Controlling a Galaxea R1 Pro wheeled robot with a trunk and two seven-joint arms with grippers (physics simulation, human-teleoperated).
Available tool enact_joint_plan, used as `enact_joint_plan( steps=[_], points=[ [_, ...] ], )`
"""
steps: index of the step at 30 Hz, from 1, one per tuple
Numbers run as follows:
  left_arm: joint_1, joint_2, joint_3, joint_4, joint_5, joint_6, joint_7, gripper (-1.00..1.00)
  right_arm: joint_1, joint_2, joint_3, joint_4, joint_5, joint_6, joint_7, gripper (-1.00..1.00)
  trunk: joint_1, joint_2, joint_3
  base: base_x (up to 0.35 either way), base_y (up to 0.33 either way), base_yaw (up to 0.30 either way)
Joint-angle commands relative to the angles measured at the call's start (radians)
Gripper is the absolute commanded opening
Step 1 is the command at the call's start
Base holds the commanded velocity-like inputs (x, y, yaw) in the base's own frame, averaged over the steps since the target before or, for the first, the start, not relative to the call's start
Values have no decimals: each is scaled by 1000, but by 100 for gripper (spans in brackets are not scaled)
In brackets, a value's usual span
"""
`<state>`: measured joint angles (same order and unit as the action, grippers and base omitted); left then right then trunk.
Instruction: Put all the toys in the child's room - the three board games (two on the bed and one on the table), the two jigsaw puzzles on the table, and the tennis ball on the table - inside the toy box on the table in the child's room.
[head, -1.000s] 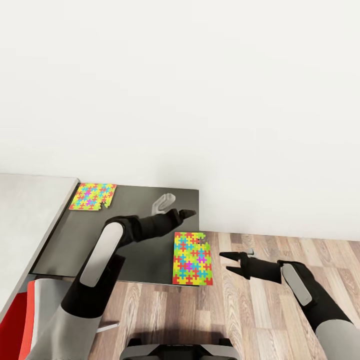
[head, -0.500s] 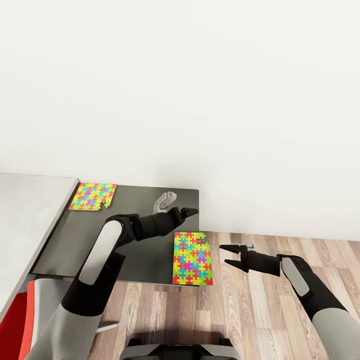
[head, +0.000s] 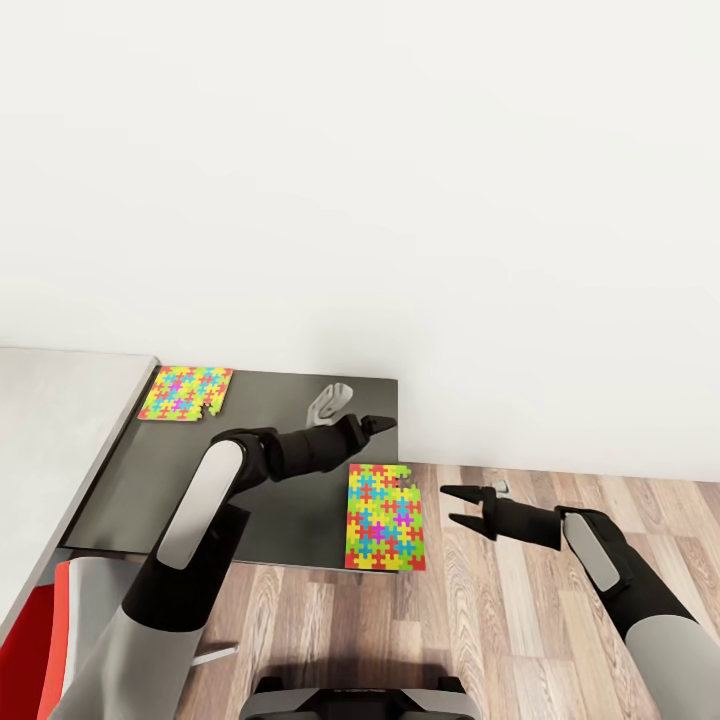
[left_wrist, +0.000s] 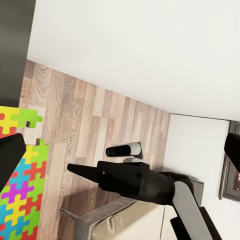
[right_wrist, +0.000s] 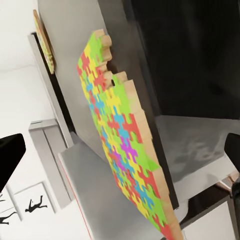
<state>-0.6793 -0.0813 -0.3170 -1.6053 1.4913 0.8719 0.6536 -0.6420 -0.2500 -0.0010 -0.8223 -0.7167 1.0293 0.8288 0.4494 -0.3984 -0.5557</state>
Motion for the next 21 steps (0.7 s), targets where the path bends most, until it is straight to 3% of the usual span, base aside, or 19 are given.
enact_joint_plan(
  steps=[1, 16, 21],
  points=[
    [-1, 0, 1, -1, 10, 1, 11, 100, -1, 0, 1, -1, 3, -1, 6, 100, 1, -2, -1, 0, 0, 0],
    [0, 1, 12, 0, 8, 1, 13, 100, -2, -1, 14, -3, 3, -11, 16, 100, 1, -2, -1, 0, 0, 0],
    [1, 1, 16, 1, 8, 1, 13, 100, -1, -10, 48, -1, 9, -18, 38, 100, 1, -2, -1, 0, 0, 0]
  ],
)
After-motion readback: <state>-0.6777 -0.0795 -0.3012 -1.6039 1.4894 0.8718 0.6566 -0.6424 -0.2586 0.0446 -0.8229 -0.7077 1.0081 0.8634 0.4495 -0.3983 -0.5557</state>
